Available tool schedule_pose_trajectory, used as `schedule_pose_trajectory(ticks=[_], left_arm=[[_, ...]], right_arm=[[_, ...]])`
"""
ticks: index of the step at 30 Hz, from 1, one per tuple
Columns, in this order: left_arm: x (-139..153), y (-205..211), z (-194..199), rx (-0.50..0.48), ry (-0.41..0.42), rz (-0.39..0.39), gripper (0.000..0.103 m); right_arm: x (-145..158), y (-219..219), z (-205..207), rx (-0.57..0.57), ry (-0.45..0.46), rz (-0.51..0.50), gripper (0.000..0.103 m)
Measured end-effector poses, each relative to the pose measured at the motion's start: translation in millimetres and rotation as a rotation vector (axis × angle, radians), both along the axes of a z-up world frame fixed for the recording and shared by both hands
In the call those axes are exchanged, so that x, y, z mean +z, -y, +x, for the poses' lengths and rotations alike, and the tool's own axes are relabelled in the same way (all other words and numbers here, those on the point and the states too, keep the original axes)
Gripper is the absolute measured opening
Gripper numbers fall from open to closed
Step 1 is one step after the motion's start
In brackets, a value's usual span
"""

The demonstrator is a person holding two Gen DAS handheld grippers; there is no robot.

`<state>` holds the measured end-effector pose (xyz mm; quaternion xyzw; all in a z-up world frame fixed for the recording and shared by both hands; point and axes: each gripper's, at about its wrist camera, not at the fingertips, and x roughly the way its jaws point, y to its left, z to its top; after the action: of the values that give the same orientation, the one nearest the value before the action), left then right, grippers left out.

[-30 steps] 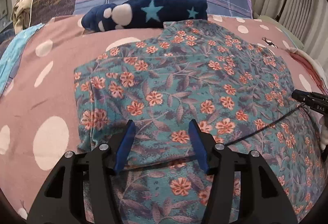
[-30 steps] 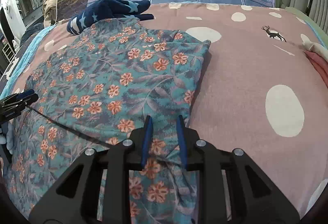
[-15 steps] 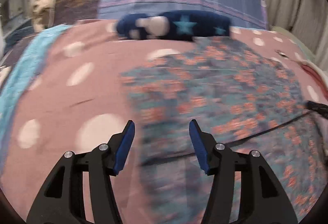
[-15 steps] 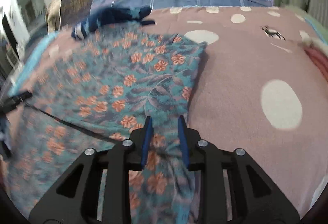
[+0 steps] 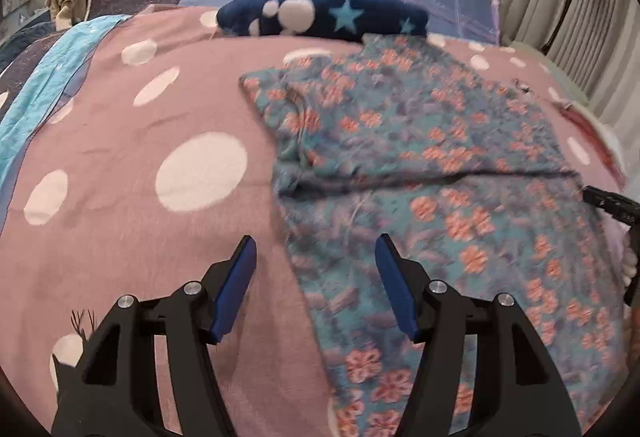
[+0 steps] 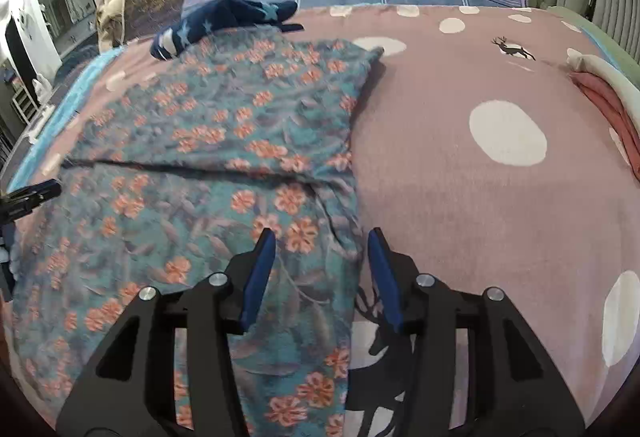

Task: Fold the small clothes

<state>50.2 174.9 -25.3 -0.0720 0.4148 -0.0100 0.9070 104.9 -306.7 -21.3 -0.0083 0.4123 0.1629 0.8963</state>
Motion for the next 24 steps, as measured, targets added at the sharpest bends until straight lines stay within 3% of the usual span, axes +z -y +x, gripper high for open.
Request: schedule_pose_trajectory(ticks=[4,9,15,18,20,24], left_arm=[[32.9,-10.3,14.1,0.03,0.083,0.01,0.063],[68.3,5.8,79.9,-0.018,0.115,0.032,0.063],[62.1,49.8,164.4,-0.111,0.063,0.103,0.063],[46.1,55.1,197.8,-0.082,0.009,0.124,0.063],[40.0,56.6,199.4,-0.084,0.014,0.131,0.063],[34.8,46.7,152.0,-0.154,0.045,0.14,0.065]], right_arm=[[29.1,6.9,21.9,-0.023,0.049,0.031,0.049],[64.9,-7.1,77.9,0.007,0.045,0.101,0.049],[71.6,-53.3,152.4,0.065,-0.012,0.089,0.052],[61.8,-69.2,183.2,0.033,-0.052,0.07,0.053],[53.4,-73.7,183.9,0.033,-0.06,0.066,0.053],[35.2,-61.2,134.2,0.132,-0.012,-0.005,0.053]])
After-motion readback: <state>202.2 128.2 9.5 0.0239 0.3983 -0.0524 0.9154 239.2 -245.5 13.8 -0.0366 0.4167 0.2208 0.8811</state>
